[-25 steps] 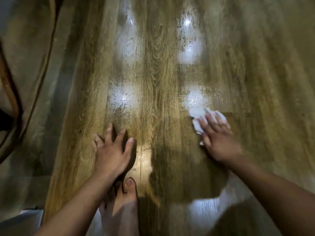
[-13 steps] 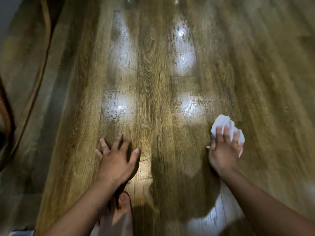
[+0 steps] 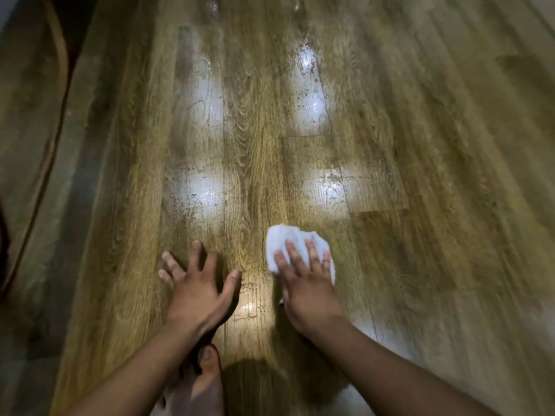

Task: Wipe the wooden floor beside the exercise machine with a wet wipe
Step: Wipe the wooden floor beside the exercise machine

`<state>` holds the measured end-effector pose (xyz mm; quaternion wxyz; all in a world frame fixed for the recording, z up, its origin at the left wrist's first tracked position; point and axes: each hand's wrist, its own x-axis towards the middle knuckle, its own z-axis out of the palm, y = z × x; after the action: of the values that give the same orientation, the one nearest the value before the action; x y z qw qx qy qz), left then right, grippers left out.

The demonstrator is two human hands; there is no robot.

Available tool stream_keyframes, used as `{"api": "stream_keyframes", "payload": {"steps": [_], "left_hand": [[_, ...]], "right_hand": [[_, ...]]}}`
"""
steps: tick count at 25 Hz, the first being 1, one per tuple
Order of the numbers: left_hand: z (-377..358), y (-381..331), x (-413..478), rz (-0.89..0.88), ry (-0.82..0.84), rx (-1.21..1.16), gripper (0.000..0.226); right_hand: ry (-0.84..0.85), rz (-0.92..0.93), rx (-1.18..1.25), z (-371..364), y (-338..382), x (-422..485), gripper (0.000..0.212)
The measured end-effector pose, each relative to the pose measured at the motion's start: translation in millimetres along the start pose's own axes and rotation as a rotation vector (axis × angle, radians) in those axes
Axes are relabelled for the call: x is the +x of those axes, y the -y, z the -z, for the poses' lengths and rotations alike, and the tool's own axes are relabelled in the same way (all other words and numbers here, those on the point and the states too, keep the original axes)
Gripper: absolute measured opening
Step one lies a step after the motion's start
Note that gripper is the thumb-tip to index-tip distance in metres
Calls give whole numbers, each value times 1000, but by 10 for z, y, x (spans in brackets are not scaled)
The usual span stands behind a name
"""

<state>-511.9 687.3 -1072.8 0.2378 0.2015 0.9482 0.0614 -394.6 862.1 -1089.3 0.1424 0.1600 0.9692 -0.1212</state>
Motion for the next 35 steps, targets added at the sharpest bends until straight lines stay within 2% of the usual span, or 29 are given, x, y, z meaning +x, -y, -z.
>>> {"api": "stream_keyframes", "payload": {"steps": [2, 5, 8, 11, 14, 17, 19, 21, 23, 28, 32, 34, 35], "left_hand": [[45, 59, 2, -9, -23, -97, 79], [120, 201, -41, -61, -134, -282, 74], [149, 362, -130, -84, -199, -390, 65], [185, 522, -170, -102, -265, -464, 61], [191, 634, -180, -85, -312, -497, 55], [195, 901, -150, -29, -363, -254, 55], [322, 1031, -107, 40, -251, -117, 64], [459, 1076, 10, 120, -59, -64, 76], [534, 1106, 135, 128, 78, 8, 85], [696, 1269, 282, 73, 196, -11, 73], [801, 1267, 301, 107, 278, -131, 64], [825, 1266, 264, 140, 216, -242, 62], [812, 1266, 241, 148, 123, -326, 62]], "right_hand": [[0, 157, -19, -47, 304, -45, 59], [124, 454, -45, -230, 766, -111, 53], [105, 772, -114, -265, 830, 53, 52], [120, 919, -204, -173, 795, 424, 53], [94, 875, -212, 11, 870, 890, 58], [118, 822, -216, 212, 1057, 1475, 54], [90, 744, -179, 329, 1161, 1851, 51], [67, 691, -170, 417, 1250, 2240, 51], [48, 613, -186, 517, 1332, 2671, 52], [87, 465, -212, 703, 1548, 3381, 52], [113, 387, -172, 681, 1702, 3168, 51], [89, 469, -115, 429, 1807, 2630, 52], [50, 549, -56, 242, 1846, 2244, 54]]}}
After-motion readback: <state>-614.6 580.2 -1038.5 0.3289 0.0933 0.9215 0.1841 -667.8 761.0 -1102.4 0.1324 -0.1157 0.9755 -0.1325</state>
